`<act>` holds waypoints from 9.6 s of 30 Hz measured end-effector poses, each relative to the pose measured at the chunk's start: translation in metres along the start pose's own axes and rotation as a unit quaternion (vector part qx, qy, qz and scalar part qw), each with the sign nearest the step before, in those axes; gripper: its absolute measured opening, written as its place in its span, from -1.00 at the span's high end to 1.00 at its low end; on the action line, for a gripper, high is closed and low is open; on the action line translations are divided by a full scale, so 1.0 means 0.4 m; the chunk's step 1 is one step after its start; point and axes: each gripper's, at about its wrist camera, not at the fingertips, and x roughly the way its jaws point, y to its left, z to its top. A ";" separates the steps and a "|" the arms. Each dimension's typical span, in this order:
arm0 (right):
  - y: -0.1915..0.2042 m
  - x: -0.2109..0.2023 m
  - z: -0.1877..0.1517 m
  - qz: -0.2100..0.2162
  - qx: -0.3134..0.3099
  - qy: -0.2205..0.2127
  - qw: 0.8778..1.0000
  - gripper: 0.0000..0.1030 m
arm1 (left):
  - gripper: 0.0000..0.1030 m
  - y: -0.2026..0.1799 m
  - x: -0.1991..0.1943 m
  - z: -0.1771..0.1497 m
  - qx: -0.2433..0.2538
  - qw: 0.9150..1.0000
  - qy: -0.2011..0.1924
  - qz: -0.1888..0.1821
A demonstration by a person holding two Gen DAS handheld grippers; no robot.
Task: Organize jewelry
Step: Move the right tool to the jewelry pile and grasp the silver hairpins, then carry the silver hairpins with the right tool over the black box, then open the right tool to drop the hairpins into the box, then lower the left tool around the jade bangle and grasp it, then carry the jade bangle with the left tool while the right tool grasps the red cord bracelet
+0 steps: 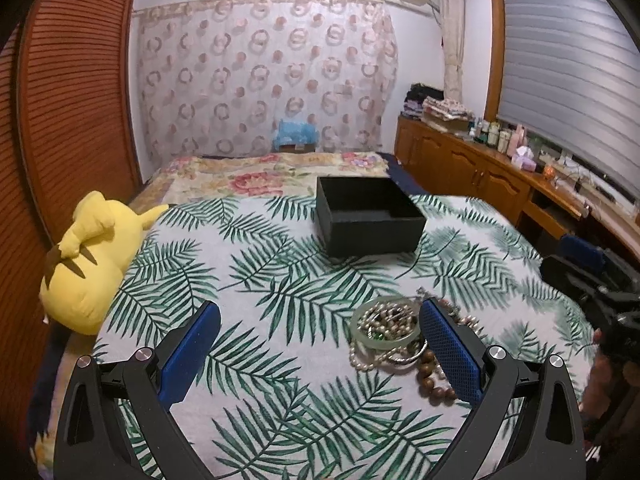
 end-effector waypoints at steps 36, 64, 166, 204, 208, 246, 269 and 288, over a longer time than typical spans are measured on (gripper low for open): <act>0.021 0.291 -0.077 0.086 -0.076 0.178 0.977 -0.10 | -0.87 0.032 0.130 -0.096 0.006 0.995 0.093 -0.045; -0.049 0.358 0.016 0.094 -0.059 0.149 0.983 0.50 | -0.87 0.016 0.181 -0.052 0.014 0.993 0.099 -0.056; -0.205 0.502 0.224 0.112 -0.028 0.113 0.987 0.28 | 0.94 -0.028 0.434 0.368 0.073 0.991 0.049 -0.102; -0.102 0.113 -0.121 0.049 -0.005 0.106 0.993 0.28 | -0.58 -0.047 0.209 0.004 0.044 0.984 0.111 -0.130; -0.096 0.107 -0.144 0.047 -0.007 0.112 0.993 0.28 | -0.58 -0.059 0.245 -0.006 0.035 0.982 0.129 -0.135; -0.078 0.136 -0.097 0.056 -0.049 0.121 0.990 0.28 | -0.33 -0.019 0.165 -0.016 0.031 0.991 0.081 -0.099; -0.031 0.348 -0.071 0.066 -0.130 0.219 0.965 0.72 | -0.34 -0.001 0.158 -0.031 0.023 0.992 0.076 -0.095; -0.061 0.269 0.066 0.027 -0.140 0.124 0.982 0.89 | -0.34 0.000 0.147 -0.027 0.024 0.993 0.071 -0.096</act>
